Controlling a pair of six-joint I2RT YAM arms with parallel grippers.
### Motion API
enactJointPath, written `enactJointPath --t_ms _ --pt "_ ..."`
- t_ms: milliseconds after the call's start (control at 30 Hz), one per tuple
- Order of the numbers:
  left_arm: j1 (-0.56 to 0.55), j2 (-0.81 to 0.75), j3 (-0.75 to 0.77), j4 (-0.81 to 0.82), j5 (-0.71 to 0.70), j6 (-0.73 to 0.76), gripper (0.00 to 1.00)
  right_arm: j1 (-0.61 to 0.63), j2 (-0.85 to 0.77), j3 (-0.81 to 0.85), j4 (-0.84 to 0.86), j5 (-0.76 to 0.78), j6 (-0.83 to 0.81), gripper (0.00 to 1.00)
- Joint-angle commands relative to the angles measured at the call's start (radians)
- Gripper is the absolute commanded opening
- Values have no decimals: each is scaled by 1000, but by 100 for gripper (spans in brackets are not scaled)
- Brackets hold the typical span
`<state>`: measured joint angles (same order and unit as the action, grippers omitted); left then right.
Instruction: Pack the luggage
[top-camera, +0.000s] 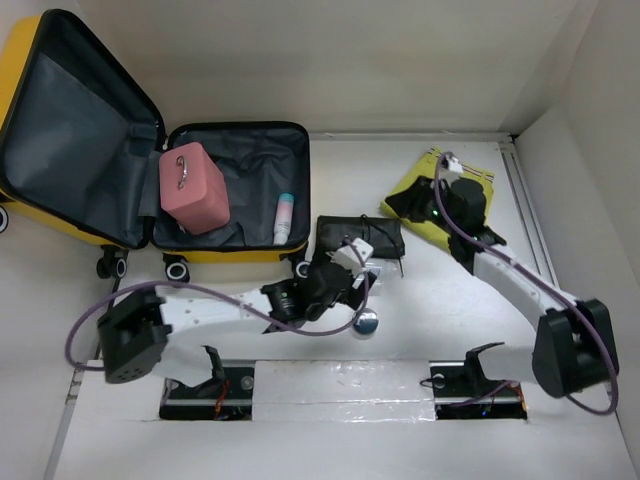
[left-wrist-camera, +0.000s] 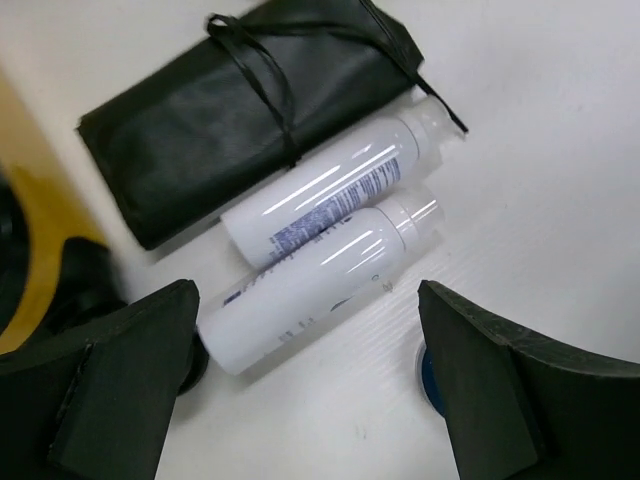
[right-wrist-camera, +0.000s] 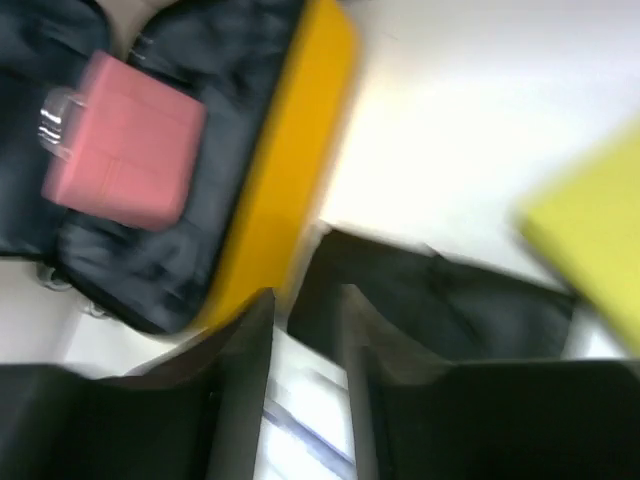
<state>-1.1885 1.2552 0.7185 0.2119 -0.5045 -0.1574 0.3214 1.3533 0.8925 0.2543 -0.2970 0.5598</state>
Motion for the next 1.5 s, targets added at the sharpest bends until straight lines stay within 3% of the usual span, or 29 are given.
enactJointPath --t_ms 0,67,167,400,733,900,933,1100,1167,1233,1267,1300,1400,1467 --pt "20 105 93 34 127 150 87 -70 -109 -163 36 -42 -70 43" --pt "36 179 116 34 213 198 87 -117 -186 -216 36 -127 -81 52" --pt "47 246 146 20 259 213 87 -131 -276 -299 36 -125 -81 61" --pt "92 358 167 -9 320 223 90 -151 -298 -334 56 -110 -81 61" --pt "101 411 131 -8 328 182 81 -160 -269 -343 65 -131 -72 61" --pt "101 458 121 6 359 148 68 -151 -269 -343 65 -125 -72 61" --pt "101 458 121 6 385 138 59 -151 -269 -343 65 -107 -72 61" --pt "101 431 88 4 368 125 58 -151 -269 -343 65 -120 -72 61" --pt "101 431 88 3 342 115 45 -151 -269 -343 65 -110 -72 61" --pt "92 412 98 3 321 114 38 -151 -269 -343 65 -110 -72 61" --pt "92 402 98 3 305 114 26 -151 -269 -343 65 -123 -72 61" --pt "92 388 98 3 296 102 22 -151 -269 -343 65 -123 -81 61" --pt "82 290 117 -22 239 81 12 -151 -269 -343 65 -113 -81 61" --pt "92 186 118 -3 198 69 12 -142 -269 -343 65 -128 -81 61"
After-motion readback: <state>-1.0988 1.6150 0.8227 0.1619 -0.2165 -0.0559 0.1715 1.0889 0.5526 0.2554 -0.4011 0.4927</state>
